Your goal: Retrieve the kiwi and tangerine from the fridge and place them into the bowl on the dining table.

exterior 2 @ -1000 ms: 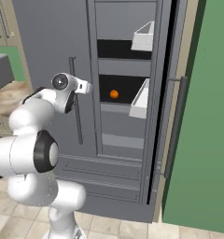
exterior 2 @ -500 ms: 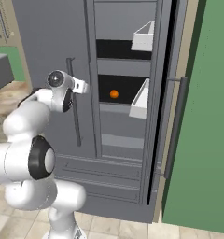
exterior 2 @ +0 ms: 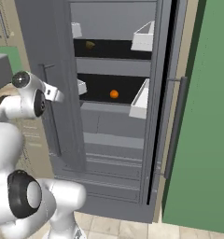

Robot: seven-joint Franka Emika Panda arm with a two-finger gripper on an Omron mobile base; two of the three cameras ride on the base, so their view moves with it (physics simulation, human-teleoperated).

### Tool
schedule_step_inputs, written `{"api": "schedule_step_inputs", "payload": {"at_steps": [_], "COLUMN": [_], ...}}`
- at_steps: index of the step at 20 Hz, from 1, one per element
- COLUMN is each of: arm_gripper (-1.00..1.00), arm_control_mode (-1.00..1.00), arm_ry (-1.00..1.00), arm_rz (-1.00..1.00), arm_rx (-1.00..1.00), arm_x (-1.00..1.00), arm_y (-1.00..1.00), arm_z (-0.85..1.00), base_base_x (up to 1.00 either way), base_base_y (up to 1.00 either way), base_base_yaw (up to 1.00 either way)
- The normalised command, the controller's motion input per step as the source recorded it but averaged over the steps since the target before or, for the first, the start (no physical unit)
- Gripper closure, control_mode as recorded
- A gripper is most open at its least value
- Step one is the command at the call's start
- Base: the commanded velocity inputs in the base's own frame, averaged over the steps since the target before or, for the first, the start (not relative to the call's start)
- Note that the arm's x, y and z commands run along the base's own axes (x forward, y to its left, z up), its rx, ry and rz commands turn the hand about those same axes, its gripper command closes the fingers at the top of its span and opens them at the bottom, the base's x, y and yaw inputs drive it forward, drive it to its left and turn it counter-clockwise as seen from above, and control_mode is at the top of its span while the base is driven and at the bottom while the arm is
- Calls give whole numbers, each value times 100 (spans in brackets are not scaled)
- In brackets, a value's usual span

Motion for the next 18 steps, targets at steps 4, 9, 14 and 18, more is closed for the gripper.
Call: {"api": "schedule_step_inputs", "payload": {"at_steps": [4, 9, 14, 18], "arm_gripper": [100, -100, -100, -100], "arm_control_mode": [-100, -100, -100, -100], "arm_ry": [-13, -11, -3, 0], "arm_rz": [-3, 0, 0, -8], "arm_rx": [7, -2, -1, 12], "arm_x": [-99, -70, -84, -77], "arm_y": [88, 60, 9, -4], "arm_z": [0, 57, 100, 91], "base_base_x": [0, 0, 0, 0], "base_base_y": [0, 0, 0, 0], "base_base_yaw": [0, 0, 0, 0]}}
